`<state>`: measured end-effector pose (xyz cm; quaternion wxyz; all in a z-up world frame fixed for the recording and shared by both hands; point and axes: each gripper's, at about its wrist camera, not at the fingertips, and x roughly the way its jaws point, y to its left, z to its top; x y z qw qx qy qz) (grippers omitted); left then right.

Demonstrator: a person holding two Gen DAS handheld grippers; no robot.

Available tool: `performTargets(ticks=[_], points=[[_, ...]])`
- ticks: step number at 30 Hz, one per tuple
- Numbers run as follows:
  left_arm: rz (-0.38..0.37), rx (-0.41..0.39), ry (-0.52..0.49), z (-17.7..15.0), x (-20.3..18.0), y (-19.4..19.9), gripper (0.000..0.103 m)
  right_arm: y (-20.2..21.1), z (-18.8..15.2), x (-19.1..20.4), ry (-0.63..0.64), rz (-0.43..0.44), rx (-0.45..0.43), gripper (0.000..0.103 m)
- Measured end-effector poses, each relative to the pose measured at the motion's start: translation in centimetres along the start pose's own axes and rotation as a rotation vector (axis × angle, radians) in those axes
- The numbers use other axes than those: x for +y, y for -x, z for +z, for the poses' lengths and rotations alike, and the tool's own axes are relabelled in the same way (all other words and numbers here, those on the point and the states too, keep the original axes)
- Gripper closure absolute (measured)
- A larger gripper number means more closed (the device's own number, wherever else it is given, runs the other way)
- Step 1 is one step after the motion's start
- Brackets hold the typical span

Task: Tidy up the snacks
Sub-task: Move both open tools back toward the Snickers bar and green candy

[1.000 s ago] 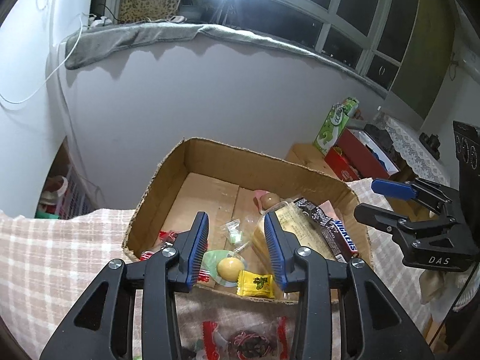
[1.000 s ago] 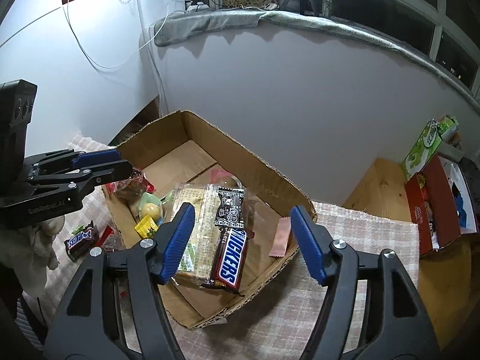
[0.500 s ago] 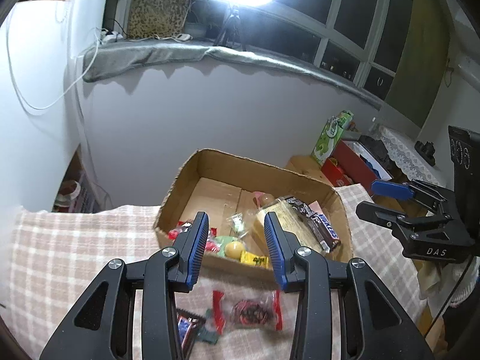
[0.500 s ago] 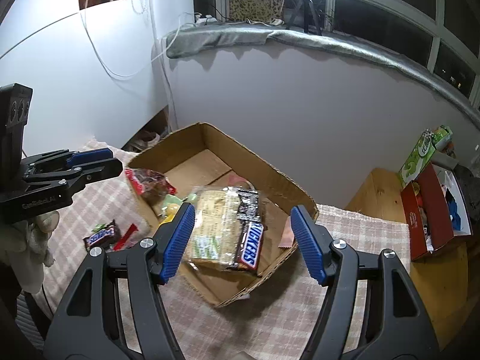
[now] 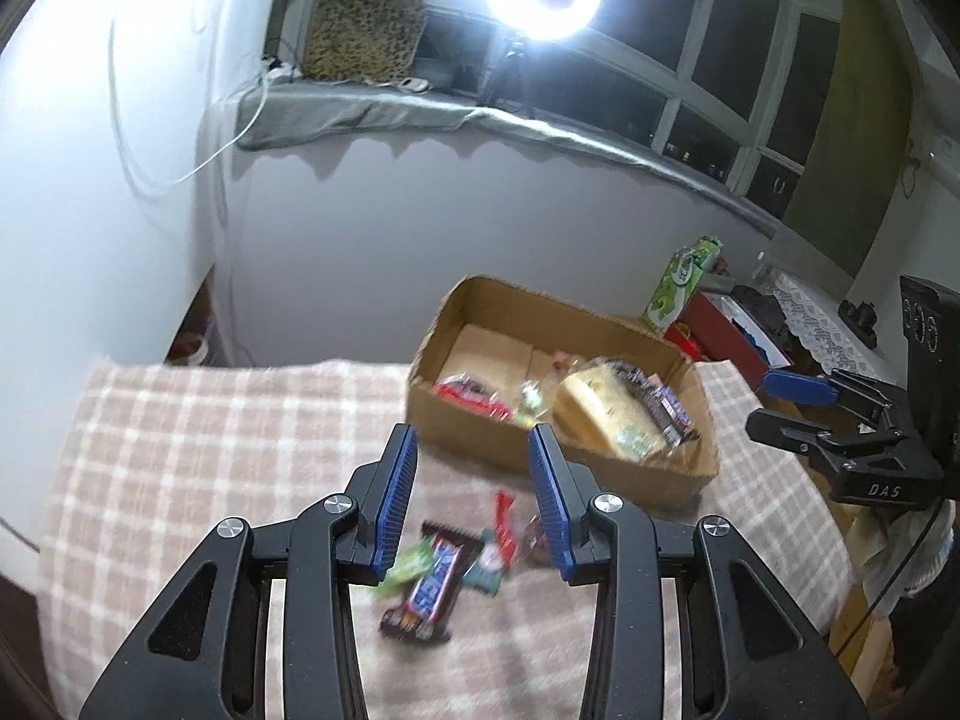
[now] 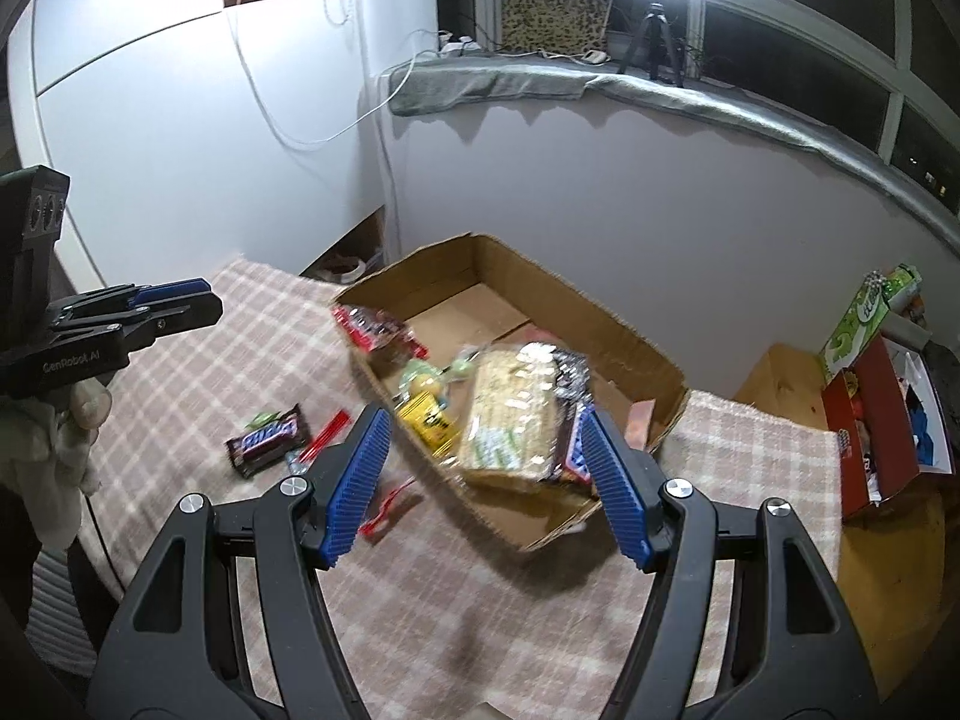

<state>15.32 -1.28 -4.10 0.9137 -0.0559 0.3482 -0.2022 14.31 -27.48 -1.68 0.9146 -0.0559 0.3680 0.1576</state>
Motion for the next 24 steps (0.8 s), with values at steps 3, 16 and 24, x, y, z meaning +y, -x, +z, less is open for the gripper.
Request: performTargets(ticks=[3, 16, 24], points=[[0.012, 0.016, 0.014, -1.3, 0.9, 0.1, 0.066, -0.1, -0.7, 0.7, 0.009, 0.015, 0.013, 0.034], [0.034, 0.146, -0.007, -5.1, 2.5, -2.8, 0.066, -3.5, -3.2, 4.6, 0.088, 0.102, 0.106, 0.034], [0.054, 0.231, -0.045, -6.0, 3.0, -6.0, 0.066, -7.3, -3.5, 6.0, 0.117, 0.121, 0.171, 0.034]])
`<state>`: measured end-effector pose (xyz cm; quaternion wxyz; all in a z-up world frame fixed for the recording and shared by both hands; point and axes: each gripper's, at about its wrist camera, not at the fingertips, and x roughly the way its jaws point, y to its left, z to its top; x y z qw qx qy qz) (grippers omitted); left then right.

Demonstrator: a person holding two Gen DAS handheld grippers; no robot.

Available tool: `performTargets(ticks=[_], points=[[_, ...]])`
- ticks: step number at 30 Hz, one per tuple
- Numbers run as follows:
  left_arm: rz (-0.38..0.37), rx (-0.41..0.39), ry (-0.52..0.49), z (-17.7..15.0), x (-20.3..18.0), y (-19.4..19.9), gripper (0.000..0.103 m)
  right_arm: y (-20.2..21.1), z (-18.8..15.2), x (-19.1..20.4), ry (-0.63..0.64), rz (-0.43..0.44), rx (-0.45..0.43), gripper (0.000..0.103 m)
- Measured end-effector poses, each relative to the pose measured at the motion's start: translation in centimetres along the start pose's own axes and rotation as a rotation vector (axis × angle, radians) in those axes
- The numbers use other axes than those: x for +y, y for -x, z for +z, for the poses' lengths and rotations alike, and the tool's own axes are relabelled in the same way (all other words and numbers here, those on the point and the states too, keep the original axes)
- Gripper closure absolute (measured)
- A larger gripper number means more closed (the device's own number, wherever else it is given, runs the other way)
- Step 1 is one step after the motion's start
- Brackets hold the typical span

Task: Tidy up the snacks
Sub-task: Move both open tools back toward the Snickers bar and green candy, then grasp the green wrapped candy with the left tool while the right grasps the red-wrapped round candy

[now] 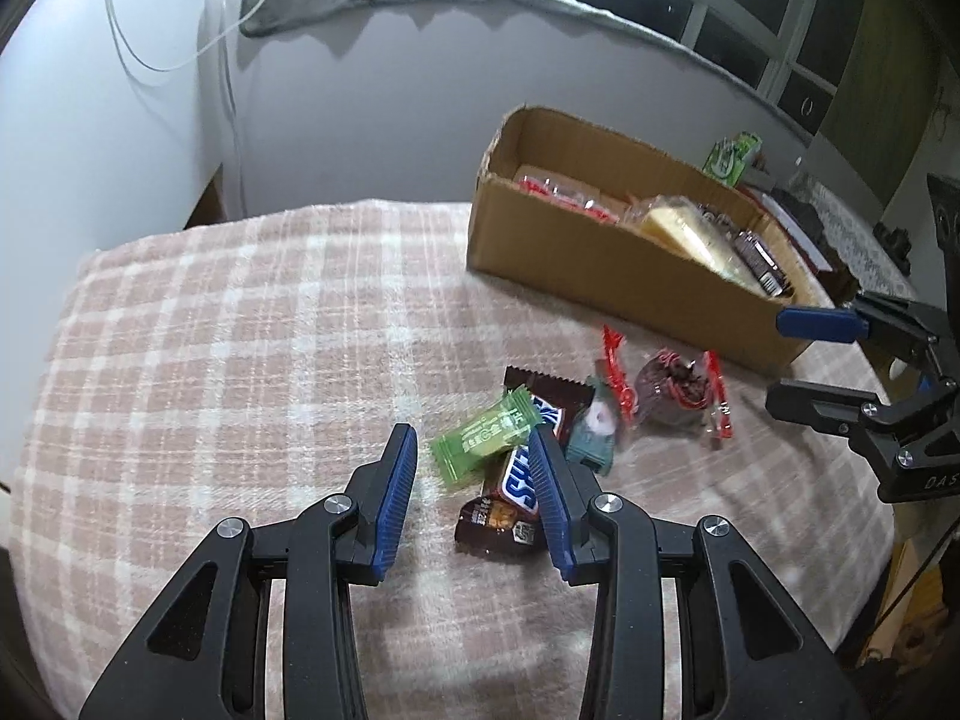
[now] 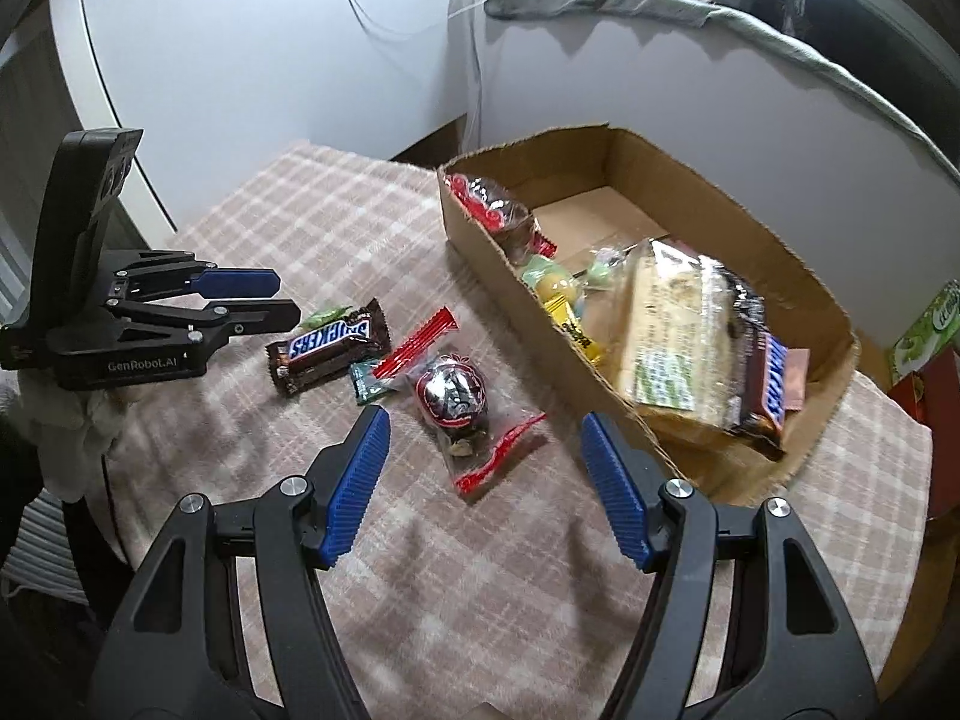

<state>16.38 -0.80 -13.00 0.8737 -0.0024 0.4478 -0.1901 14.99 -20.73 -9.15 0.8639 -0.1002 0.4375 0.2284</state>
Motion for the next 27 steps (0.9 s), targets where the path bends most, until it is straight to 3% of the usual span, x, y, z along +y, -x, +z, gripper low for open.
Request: performTargets(ticks=[11, 14, 22, 27], points=[[0.031, 0.001, -0.055, 0.9, -0.4, -1.5, 0.066, -3.7, 0.9, 0.0, 0.014, 0.010, 0.050, 0.034], [0.086, -0.002, -0.062, 0.9, -0.1, -2.1, 0.066, -4.3, 0.9, -0.1, 0.009, 0.020, 0.057, 0.034], [0.051, 0.002, -0.069, 0.1, 0.5, -1.5, 0.066, -4.7, 1.2, 0.5, 0.030, 0.017, 0.061, 0.034], [0.069, 0.019, -0.102, 0.1, 0.0, -1.9, 0.066, -4.9, 1.2, 0.5, 0.029, 0.010, 0.065, 0.034]])
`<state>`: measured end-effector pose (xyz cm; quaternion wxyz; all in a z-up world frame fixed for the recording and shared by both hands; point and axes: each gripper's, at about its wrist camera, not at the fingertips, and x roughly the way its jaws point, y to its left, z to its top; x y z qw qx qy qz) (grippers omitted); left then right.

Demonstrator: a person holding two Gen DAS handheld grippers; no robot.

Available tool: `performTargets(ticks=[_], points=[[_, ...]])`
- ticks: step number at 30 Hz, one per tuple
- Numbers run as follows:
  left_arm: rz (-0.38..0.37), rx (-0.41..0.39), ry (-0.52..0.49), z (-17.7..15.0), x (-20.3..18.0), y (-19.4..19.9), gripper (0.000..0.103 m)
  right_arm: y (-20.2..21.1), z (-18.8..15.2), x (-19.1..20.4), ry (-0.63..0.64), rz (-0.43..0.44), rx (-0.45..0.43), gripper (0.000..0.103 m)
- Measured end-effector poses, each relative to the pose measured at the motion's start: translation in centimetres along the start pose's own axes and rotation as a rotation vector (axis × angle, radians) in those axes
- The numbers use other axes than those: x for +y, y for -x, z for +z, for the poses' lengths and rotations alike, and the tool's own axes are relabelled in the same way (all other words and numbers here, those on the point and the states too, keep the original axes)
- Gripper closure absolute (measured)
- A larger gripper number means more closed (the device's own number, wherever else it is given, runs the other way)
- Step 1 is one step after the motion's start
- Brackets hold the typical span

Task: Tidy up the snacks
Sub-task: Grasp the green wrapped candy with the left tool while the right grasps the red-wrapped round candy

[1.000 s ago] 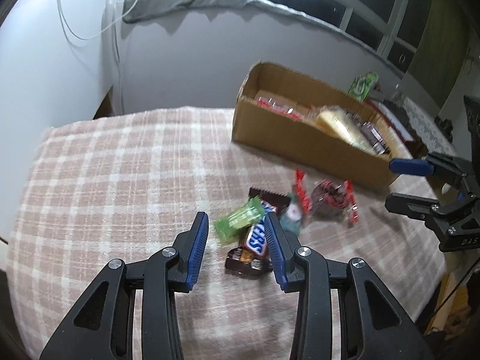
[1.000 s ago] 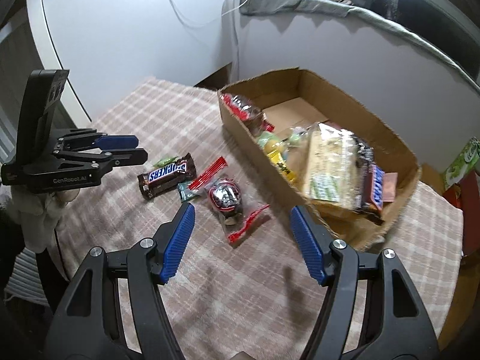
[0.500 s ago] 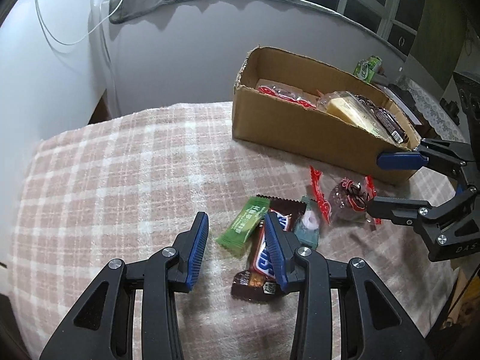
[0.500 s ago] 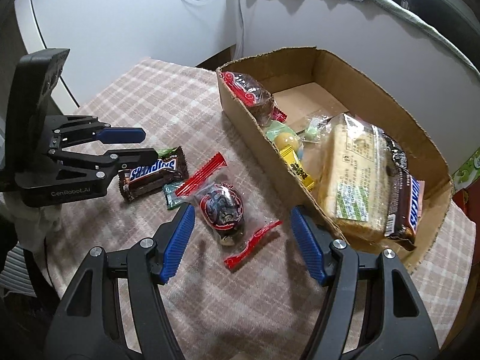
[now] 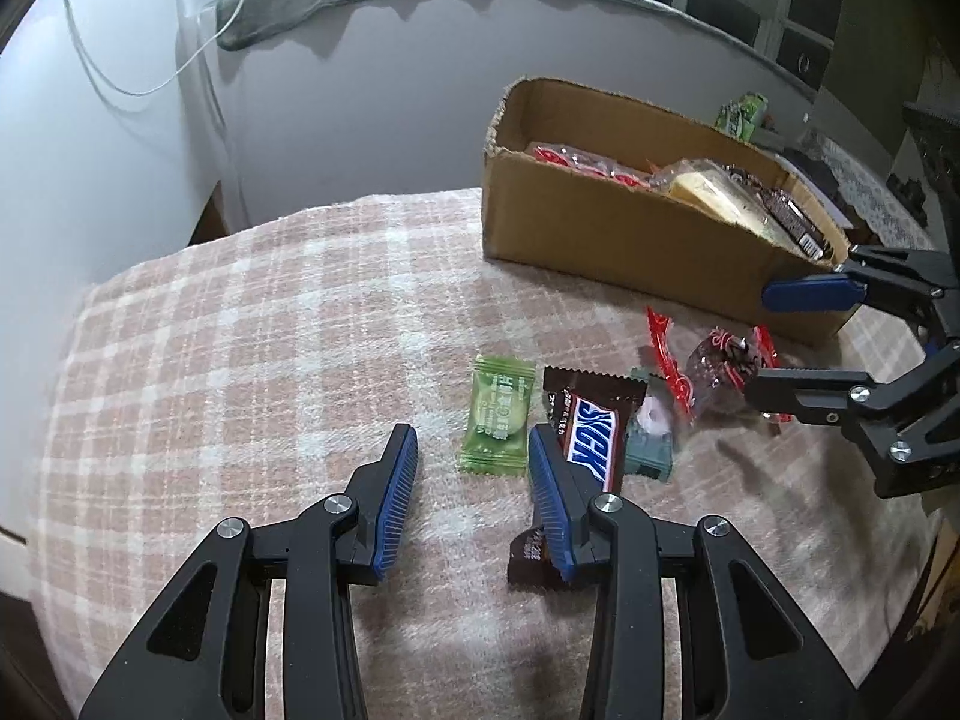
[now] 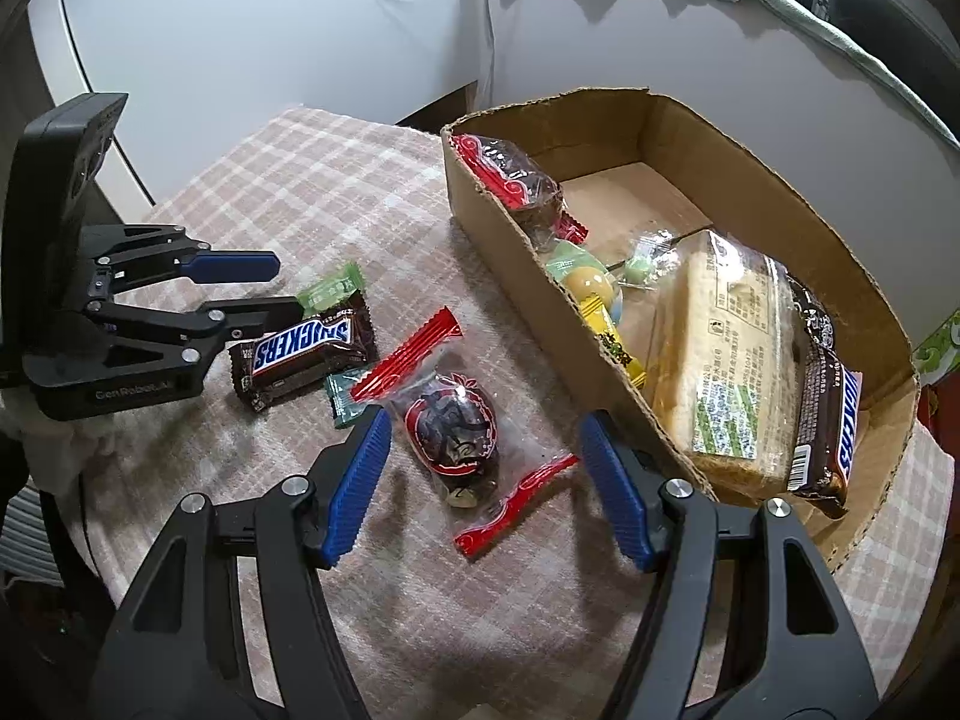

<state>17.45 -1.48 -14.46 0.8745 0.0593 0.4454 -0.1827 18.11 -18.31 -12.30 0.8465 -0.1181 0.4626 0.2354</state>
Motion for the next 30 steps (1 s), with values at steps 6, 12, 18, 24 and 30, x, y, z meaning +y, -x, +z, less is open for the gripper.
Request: performTargets(ticks=[6, 12, 18, 24, 30], points=[[-0.007, 0.005, -0.034, 0.7, -1.1, -1.1, 0.071, 0.0, -0.2, 0.3, 0.009, 0.001, 0.009, 0.037], [0.002, 0.002, -0.045, 0.7, -1.0, -1.3, 0.082, -0.3, -0.8, 0.8, 0.030, 0.015, 0.038, 0.045], [-0.002, -0.006, -0.035, 0.3, -0.8, -1.2, 0.082, -1.0, -0.9, 0.7, 0.033, 0.008, 0.048, 0.046], [-0.002, -0.010, -0.032, 0.1, -0.8, -1.1, 0.082, -1.6, -0.4, 0.8, 0.025, 0.014, 0.045, 0.046], [-0.007, -0.015, -0.011, -0.2, -0.7, -0.7, 0.083, -1.8, -0.4, 1.6, 0.038, 0.015, 0.035, 0.057]])
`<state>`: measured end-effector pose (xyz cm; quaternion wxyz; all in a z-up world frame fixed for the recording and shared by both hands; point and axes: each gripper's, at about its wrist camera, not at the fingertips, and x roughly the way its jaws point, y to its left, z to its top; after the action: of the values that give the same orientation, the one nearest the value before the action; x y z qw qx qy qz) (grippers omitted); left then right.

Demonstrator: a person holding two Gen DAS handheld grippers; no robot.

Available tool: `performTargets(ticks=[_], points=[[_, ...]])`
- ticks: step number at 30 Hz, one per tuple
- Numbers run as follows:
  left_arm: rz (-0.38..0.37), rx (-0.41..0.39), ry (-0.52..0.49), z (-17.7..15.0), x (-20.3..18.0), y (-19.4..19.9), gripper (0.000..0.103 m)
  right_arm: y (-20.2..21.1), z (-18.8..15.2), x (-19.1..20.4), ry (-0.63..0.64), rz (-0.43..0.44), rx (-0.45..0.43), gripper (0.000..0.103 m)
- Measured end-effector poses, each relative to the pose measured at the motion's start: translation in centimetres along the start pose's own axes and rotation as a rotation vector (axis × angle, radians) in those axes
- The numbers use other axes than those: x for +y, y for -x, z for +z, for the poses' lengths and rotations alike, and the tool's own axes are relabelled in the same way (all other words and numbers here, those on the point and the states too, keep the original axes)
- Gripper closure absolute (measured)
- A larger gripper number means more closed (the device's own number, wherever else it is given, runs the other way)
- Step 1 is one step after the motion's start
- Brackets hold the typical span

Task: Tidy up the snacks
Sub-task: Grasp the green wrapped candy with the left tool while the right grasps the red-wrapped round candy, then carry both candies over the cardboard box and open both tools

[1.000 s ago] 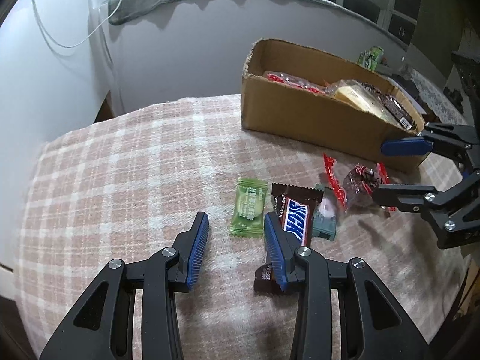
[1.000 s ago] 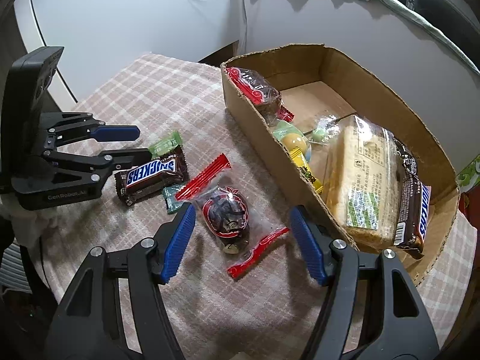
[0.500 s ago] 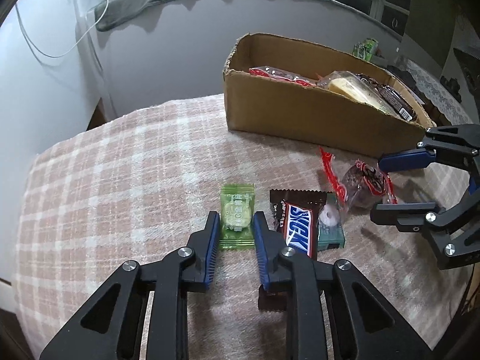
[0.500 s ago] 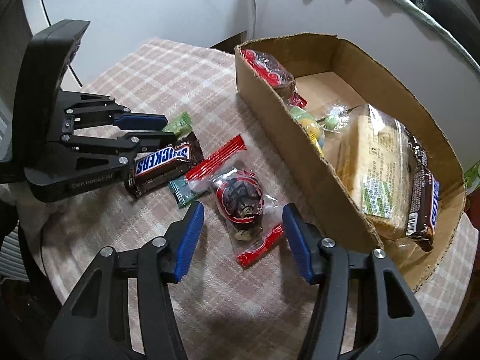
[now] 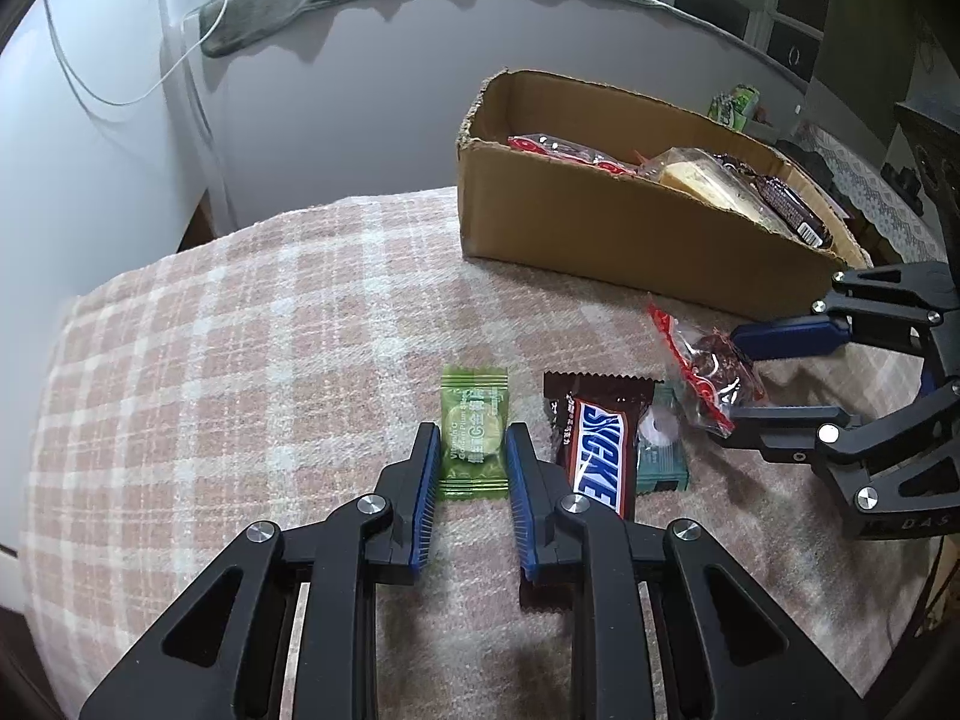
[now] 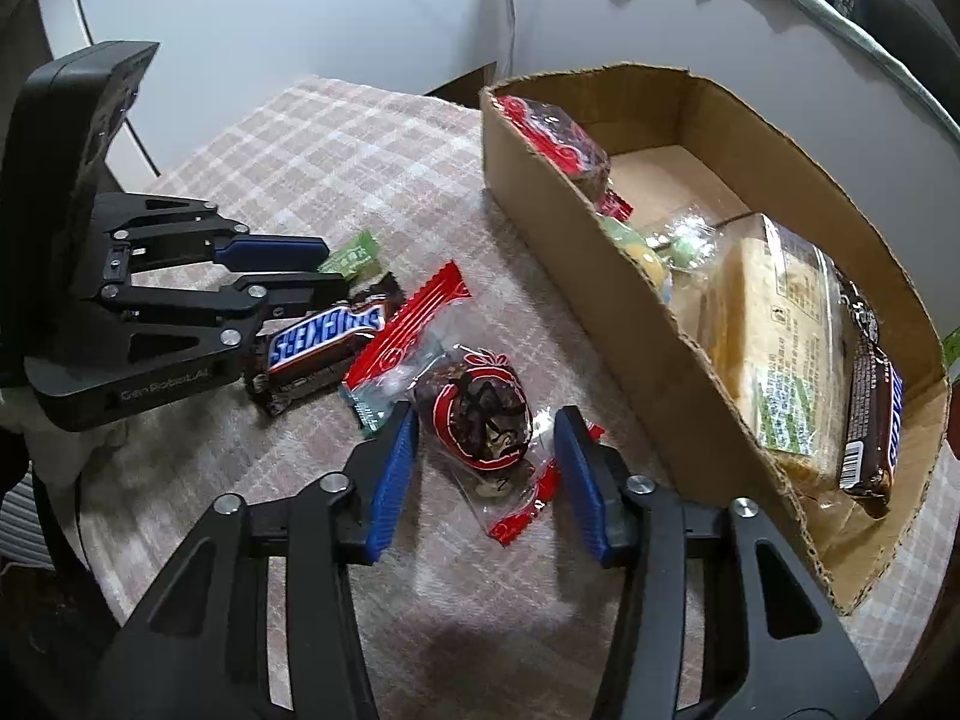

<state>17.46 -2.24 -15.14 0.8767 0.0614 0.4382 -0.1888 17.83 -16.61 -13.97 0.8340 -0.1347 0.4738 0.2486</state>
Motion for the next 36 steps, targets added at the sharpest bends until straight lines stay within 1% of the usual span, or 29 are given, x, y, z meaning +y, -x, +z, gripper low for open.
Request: performTargets(ticks=[2, 8, 9, 10, 17, 20, 23, 28, 36], points=[[0.001, -0.004, 0.006, 0.0, 0.1, 0.2, 0.083, 0.3, -0.1, 0.2, 0.002, 0.003, -0.001, 0.061], [0.002, -0.021, 0.015, -0.2, 0.1, 1.3, 0.083, 1.4, -0.5, 0.3, -0.003, -0.006, -0.020, 0.065], [0.002, -0.024, 0.016, -0.2, 0.1, 1.4, 0.083, 1.6, -0.6, 0.3, -0.005, -0.009, -0.023, 0.068], [0.001, -0.027, 0.018, -0.2, 0.1, 1.6, 0.083, 1.8, -0.6, 0.2, -0.009, -0.007, -0.024, 0.069], [0.007, -0.048, 0.023, -0.1, 0.0, 2.8, 0.084, 2.9, -1.0, 0.3, -0.015, -0.022, -0.044, 0.070], [0.009, -0.059, 0.022, 0.0, -0.1, 3.4, 0.084, 3.4, -1.0, 0.2, -0.026, -0.014, -0.053, 0.070], [0.004, -0.078, 0.022, 0.4, -0.2, 4.3, 0.084, 4.9, -1.2, 0.1, -0.031, -0.011, -0.083, 0.070], [-0.011, -0.118, 0.025, 1.5, -0.6, 5.7, 0.084, 7.7, -1.0, -0.7, -0.043, -0.030, -0.132, 0.070], [-0.027, -0.195, 0.009, 5.1, -1.7, 7.5, 0.084, 12.2, 0.3, -3.3, -0.084, -0.077, -0.224, 0.070]])
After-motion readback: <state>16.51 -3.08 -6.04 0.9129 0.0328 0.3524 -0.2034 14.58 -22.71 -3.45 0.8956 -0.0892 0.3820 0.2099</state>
